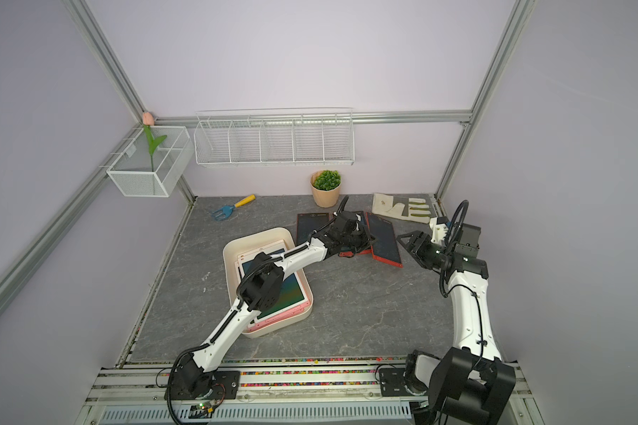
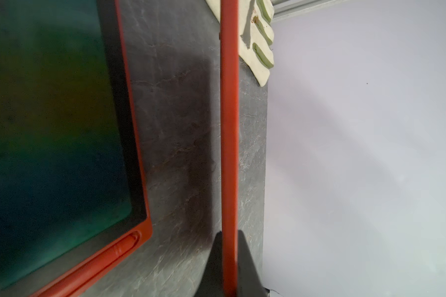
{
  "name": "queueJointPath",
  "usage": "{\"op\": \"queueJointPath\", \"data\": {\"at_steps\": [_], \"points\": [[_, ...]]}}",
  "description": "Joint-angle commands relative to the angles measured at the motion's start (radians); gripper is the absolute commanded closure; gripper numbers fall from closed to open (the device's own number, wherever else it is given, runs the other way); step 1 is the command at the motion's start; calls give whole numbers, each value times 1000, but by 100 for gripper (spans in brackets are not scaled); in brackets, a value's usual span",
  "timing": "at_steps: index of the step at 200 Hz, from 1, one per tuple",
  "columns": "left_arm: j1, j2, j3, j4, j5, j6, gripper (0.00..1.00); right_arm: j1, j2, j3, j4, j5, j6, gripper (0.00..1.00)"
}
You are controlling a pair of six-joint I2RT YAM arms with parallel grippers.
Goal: Take out the writing tablet from the storage box
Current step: Place the writing tablet at the center of the board.
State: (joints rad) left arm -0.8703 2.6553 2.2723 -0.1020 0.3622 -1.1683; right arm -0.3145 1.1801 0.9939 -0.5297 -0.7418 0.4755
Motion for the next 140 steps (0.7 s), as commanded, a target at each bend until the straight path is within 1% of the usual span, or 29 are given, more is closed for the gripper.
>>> {"op": "queueJointPath", "data": {"at_steps": [1,25,43,93,117,124,140], "points": [[1,49,56,22,-33,-69,92,-6,-20,-18,36,-24,14,32],[-1,103,130,-9,-21,-84,92,-5,-26,-21,57,-33,37,32],[-2,139,181,-21,-17,-93,88,-5,-32,-27,68,-35,46,32],[-7,222,291,-34,-16,-114,84,0,-38,-57,69,-41,46,32],[-13,248,333,-44,-22,-116,78,12,-39,-55,69,-41,46,32],[-14,250,333,-39,-24,-116,77,13,-39,-55,69,-42,46,32],[-17,249,333,-37,-25,-112,71,22,-39,-56,66,-44,42,32]]}}
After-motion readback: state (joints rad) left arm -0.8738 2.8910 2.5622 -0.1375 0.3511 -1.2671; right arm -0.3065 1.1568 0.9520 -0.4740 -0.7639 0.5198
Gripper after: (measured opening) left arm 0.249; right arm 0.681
